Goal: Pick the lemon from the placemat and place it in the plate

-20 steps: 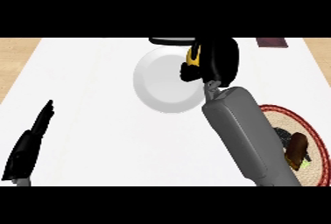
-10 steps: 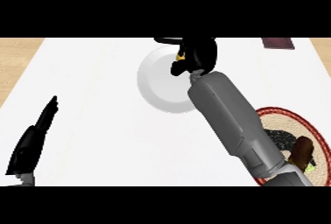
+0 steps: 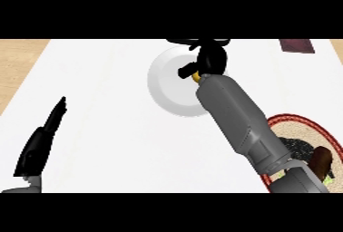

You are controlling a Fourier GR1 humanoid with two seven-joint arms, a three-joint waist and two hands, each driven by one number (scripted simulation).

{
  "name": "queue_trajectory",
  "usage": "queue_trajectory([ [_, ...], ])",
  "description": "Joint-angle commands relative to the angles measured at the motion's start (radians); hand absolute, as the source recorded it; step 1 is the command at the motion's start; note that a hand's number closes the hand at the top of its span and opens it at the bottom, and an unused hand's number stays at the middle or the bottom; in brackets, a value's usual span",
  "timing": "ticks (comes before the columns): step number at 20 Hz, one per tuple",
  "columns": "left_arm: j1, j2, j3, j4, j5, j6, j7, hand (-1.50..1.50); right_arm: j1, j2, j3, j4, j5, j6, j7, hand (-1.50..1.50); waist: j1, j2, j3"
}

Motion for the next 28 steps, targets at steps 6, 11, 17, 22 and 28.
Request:
queue_trajectory([
  [6,0.008,-0.005,-0.005,-0.019,-0.010,0.001,0.018,0.00,-0.004,0.000,-0.062,0.038,-0.129,-0.261,-0.203,-1.50,-0.015,-0.001,0.002],
  [11,0.028,0.011,0.025,-0.013,-0.004,0.005,0.001,0.00,0.028,0.000,-0.105,-0.002,-0.173,-0.425,-0.248,-1.50,-0.052,-0.015,0.001],
  [17,0.030,0.019,0.054,-0.022,0.007,0.008,0.043,0.00,0.218,0.000,-0.166,-0.269,-0.355,-0.453,-0.430,-1.50,-0.081,-0.026,0.003],
  [22,0.056,0.016,0.069,0.009,0.020,-0.003,-0.029,0.00,0.468,-0.004,-0.202,-0.474,-0.435,-0.337,-0.667,-1.50,-0.100,-0.027,0.001],
  [28,0.086,0.026,0.080,-0.036,0.023,-0.031,0.002,0.00,0.658,-0.108,-0.157,-0.702,-0.427,-0.207,-0.655,-1.50,-0.095,-0.029,0.000],
])
